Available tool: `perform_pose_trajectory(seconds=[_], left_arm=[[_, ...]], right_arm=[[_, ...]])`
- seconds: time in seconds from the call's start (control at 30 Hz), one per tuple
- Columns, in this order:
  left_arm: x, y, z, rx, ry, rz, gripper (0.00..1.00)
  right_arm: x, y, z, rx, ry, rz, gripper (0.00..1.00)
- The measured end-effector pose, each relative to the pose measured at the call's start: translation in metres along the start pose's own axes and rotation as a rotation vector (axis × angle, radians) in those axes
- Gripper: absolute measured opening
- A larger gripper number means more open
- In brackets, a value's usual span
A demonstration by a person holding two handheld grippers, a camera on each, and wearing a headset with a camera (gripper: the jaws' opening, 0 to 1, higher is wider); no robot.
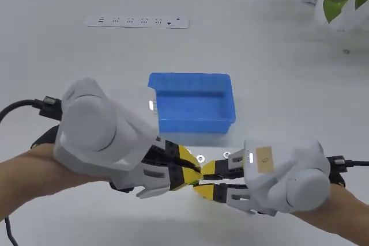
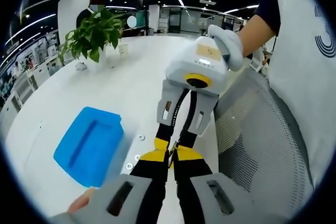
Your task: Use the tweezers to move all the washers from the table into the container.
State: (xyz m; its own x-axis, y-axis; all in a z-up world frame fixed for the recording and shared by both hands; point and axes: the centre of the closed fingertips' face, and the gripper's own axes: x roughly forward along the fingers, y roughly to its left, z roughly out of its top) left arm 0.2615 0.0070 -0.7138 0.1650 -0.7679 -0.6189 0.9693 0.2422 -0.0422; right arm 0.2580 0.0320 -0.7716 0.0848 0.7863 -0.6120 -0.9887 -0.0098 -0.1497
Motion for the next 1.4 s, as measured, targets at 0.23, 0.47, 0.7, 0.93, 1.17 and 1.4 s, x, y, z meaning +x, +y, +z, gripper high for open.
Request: perform_pose_trajectory(seconds=[0.23,0.47,0.7,0.93,1.17,1.4], left_arm=[[-0.015,0.012,-0.004,-0.013,-0.027,0.051,0.08],[-0.022,0.02,-0.011,-0.003,-0.025,0.072,0.08],[-0.024,0.027,-0.014,-0.01,-0.028,0.089,0.07],[-0.019,0.03,-0.016,-0.014,-0.028,0.083,0.07],[-0.017,0.032,-0.018,-0.026,-0.028,0.084,0.07],[-0.016,0.034,-0.022,-0.028,-0.017,0.087,0.07]], right_arm=[[0.008,-0.014,0.01,-0.02,0.005,-0.033,0.1],[0.019,-0.019,0.014,-0.021,0.006,-0.035,0.11],[0.024,-0.025,0.01,-0.025,0.031,-0.049,0.11],[0.025,-0.027,0.005,-0.005,0.045,-0.046,0.11],[0.027,-0.029,0.002,0.007,0.046,-0.043,0.11],[0.03,-0.029,0.0,0.016,0.053,-0.034,0.11]])
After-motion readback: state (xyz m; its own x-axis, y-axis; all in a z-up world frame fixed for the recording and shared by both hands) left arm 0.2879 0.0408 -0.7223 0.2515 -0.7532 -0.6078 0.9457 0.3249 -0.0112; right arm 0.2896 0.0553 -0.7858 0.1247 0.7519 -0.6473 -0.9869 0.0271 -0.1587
